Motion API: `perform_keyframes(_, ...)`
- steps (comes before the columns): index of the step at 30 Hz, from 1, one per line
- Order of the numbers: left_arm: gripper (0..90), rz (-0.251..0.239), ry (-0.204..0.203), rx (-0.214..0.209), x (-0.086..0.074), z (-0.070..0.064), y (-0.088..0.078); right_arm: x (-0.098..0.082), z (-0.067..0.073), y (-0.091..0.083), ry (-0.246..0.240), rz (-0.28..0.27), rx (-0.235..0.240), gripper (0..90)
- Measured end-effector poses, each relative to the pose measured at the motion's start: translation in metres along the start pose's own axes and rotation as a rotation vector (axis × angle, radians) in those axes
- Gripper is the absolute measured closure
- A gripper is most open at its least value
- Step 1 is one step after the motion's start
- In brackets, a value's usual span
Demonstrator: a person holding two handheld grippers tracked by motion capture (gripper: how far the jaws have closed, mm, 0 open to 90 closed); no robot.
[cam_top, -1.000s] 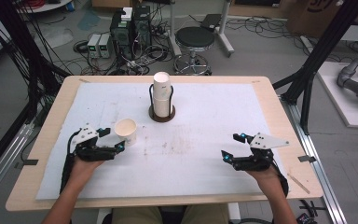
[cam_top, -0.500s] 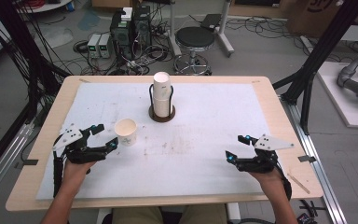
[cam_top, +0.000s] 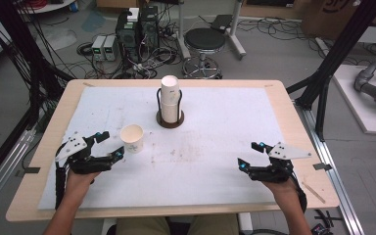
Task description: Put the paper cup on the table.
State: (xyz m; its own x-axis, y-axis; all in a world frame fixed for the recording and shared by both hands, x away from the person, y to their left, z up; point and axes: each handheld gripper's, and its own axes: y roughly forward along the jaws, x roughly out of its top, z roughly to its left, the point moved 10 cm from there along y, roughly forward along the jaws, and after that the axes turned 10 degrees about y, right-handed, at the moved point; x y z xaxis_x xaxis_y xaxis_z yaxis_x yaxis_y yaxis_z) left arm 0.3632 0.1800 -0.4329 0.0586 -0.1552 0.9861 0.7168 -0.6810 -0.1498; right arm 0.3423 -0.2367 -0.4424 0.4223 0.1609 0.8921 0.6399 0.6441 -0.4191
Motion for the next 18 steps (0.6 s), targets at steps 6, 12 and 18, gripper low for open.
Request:
perform_keyframes(6,16.0,0.005,0.000,0.005,-0.0017,0.0012,-0.0004,-0.0006,-0.0003,0.0018,-0.002,0.002,-0.001,21.0)
perform_keyframes(12,16.3,0.001,-0.007,0.013,-0.0020,0.0030,-0.0018,-0.0007,-0.0021,0.0020,-0.003,0.000,-0.003,21.0)
perform_keyframes(18,16.3,0.000,-0.007,0.014,-0.0025,0.0032,-0.0021,-0.0003,-0.0038,0.0027,-0.006,-0.002,-0.001,21.0)
